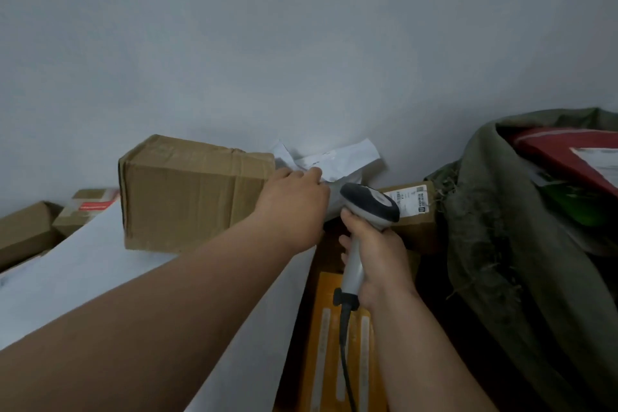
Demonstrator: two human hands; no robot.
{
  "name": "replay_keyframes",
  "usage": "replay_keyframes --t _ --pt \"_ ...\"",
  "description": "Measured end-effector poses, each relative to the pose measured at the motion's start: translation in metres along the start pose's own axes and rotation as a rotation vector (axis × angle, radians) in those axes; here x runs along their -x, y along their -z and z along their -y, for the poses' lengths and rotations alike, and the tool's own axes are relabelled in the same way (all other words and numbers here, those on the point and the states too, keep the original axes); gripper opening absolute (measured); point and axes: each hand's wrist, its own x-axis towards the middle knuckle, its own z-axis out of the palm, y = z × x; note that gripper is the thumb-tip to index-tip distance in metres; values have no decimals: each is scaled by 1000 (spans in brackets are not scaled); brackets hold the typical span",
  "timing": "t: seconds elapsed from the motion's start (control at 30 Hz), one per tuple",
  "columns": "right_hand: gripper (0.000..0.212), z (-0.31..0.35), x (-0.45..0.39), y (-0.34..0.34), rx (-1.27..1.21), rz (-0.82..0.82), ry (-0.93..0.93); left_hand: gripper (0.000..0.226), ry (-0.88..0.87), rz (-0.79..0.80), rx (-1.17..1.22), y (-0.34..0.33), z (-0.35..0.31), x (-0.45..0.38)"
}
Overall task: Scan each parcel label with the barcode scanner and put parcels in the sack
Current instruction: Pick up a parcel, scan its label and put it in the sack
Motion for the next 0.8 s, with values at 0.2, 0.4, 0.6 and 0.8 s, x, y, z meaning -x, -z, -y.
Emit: replay_keyframes --t 0.2,0.4,0.6,0.8 --pt "23 -4 -32 21 24 -43 -67 80 113 265 115 -37 -4 -61" --pt "15 -11 -40 38 20 -108 -72 41 283 155 360 -66 9 -74" --pt "11 -14 -24 42 -82 -145 -30 31 394 -90 493 -53 10 -60" --pt "15 -1 15 49 -188 -140 106 40 377 -398 672 -15 -7 -15"
